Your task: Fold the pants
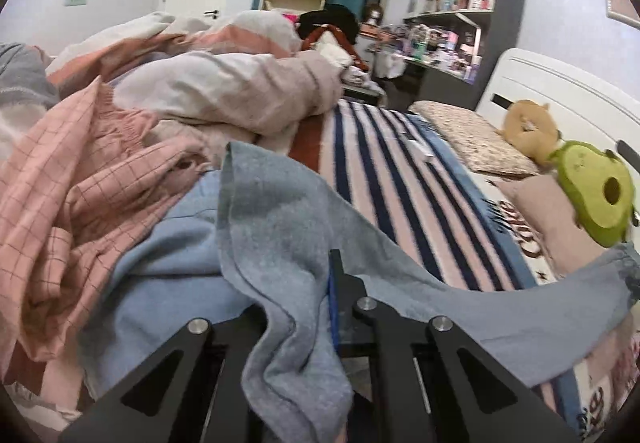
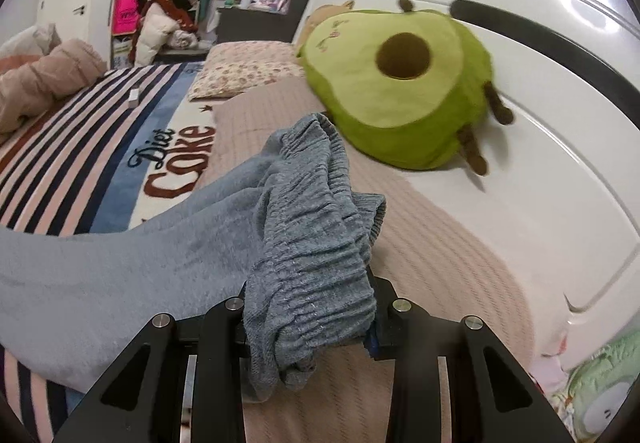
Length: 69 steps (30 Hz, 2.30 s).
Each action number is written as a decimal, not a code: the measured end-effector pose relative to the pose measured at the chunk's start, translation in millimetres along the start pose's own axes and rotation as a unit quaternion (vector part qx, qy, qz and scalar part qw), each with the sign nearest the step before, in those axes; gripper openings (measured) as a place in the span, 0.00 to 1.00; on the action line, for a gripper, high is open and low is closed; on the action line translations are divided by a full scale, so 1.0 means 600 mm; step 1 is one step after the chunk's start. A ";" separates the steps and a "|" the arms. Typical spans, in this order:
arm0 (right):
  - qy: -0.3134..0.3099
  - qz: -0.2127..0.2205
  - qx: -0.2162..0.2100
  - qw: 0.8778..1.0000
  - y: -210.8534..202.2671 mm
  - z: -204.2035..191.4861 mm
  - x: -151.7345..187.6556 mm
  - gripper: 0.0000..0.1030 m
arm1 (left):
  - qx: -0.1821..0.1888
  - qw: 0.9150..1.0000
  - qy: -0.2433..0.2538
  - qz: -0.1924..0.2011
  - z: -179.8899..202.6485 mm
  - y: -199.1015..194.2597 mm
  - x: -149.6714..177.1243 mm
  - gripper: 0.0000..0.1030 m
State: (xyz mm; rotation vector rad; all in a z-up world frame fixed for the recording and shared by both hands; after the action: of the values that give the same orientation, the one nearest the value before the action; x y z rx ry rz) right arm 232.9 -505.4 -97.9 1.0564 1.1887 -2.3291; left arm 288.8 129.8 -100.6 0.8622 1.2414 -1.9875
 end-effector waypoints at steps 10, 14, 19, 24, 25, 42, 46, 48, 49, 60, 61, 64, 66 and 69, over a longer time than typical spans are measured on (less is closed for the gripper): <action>0.014 -0.012 -0.009 1.000 -0.078 0.114 0.017 0.27 | 0.030 0.999 0.010 -0.043 0.054 -0.145 0.034 0.05; -0.010 -0.040 -0.005 0.999 -0.089 0.130 0.047 0.27 | 0.012 0.995 0.008 -0.099 0.050 -0.152 0.084 0.05; -0.033 -0.091 -0.017 0.995 -0.063 0.114 0.109 0.42 | -0.025 0.987 -0.005 -0.156 0.033 -0.119 0.157 0.07; -0.059 -0.087 0.013 0.994 -0.073 0.103 0.141 0.65 | -0.092 0.985 0.018 -0.142 0.031 -0.136 0.172 0.61; -0.056 -0.083 0.015 0.995 -0.082 0.102 0.142 0.68 | -0.095 0.986 0.025 -0.131 0.035 -0.148 0.170 0.62; -0.035 0.026 -0.136 0.990 -0.334 -0.007 0.116 0.80 | -0.030 0.996 -0.019 -0.085 0.095 -0.252 0.222 0.65; -0.009 0.023 -0.201 0.979 -0.361 -0.047 0.137 0.80 | 0.019 0.992 -0.082 -0.095 0.097 -0.241 0.268 0.67; 0.000 0.022 -0.220 0.975 -0.366 -0.060 0.148 0.80 | 0.034 0.988 -0.116 -0.100 0.096 -0.229 0.286 0.67; 0.006 0.021 -0.228 0.974 -0.367 -0.069 0.154 0.80 | 0.043 0.984 -0.136 -0.103 0.095 -0.221 0.296 0.67; 0.025 -0.023 -0.247 0.968 -0.311 -0.102 0.201 0.80 | 0.039 0.969 -0.223 -0.103 0.063 -0.148 0.356 0.68; 0.027 -0.028 -0.247 0.968 -0.304 -0.102 0.203 0.80 | 0.040 0.967 -0.233 -0.094 0.053 -0.140 0.352 0.68; 0.034 -0.037 -0.245 0.968 -0.289 -0.099 0.209 0.80 | 0.051 0.964 -0.250 -0.073 0.037 -0.117 0.337 0.67; 0.040 -0.042 -0.245 0.968 -0.280 -0.096 0.213 0.80 | 0.051 0.966 -0.249 -0.057 0.035 -0.106 0.323 0.66; 0.052 -0.054 -0.241 0.968 -0.261 -0.089 0.218 0.80 | 0.048 0.968 -0.243 -0.035 0.034 -0.097 0.299 0.53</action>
State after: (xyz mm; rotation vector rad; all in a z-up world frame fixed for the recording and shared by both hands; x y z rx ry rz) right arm 80.6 -362.1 -126.8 0.9605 1.7742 -1.9170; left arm 134.2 101.4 -206.6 0.3392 0.9059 -2.1564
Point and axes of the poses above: each gripper's, at about its wrist camera, not at the fingertips, and y roughly the way its jaws point, z to its right, x to its underside, the point moved 3 cm from there along y, roughly the way its jaws point, and after that the axes turned 14 degrees about x, right-handed, at the moved point
